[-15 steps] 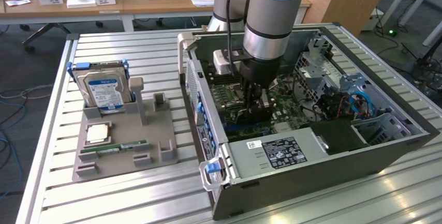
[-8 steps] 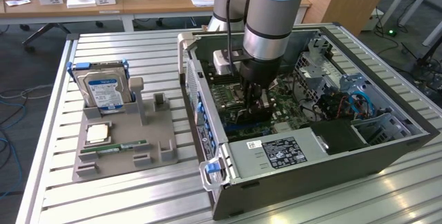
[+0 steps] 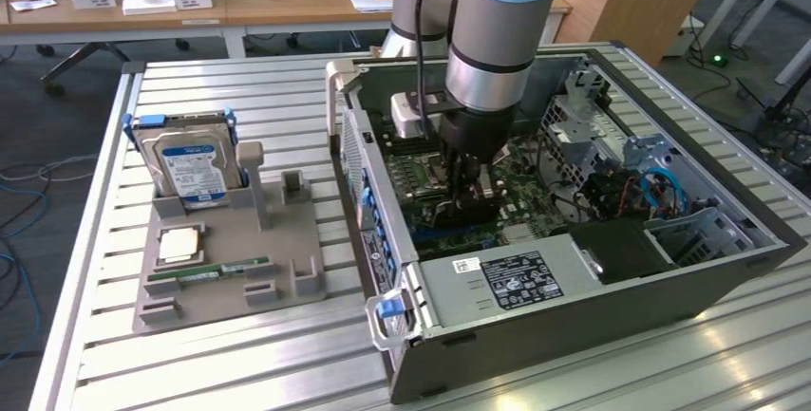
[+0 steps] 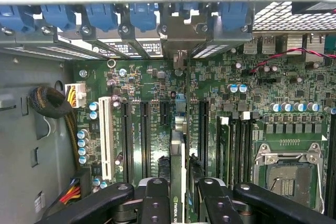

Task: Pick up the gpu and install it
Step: 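Insert the gpu into the slot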

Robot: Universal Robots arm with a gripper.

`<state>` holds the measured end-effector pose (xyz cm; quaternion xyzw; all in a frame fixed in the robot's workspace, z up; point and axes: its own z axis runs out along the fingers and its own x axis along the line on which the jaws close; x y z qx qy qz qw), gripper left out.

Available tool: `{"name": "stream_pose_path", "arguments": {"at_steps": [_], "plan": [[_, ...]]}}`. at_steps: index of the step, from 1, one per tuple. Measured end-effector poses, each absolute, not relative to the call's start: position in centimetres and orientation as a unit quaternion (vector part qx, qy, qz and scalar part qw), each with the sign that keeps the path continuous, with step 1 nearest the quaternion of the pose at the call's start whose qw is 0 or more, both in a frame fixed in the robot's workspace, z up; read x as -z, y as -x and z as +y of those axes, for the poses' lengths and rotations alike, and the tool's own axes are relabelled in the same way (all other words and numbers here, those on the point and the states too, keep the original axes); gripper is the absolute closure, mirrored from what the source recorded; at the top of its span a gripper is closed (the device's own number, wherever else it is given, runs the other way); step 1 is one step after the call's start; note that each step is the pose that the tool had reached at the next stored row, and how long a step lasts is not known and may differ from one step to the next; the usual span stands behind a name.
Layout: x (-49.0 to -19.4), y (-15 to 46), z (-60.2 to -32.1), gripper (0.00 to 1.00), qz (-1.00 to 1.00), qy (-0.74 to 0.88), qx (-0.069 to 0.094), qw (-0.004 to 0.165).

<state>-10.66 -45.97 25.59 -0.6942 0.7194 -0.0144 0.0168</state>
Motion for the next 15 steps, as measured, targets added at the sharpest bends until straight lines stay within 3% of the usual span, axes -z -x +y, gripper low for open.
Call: {"name": "stream_pose_path", "arguments": {"at_steps": [15], "plan": [[-25.36,10.66,-45.97,0.75,0.719,0.694,0.015,0.017]]}}
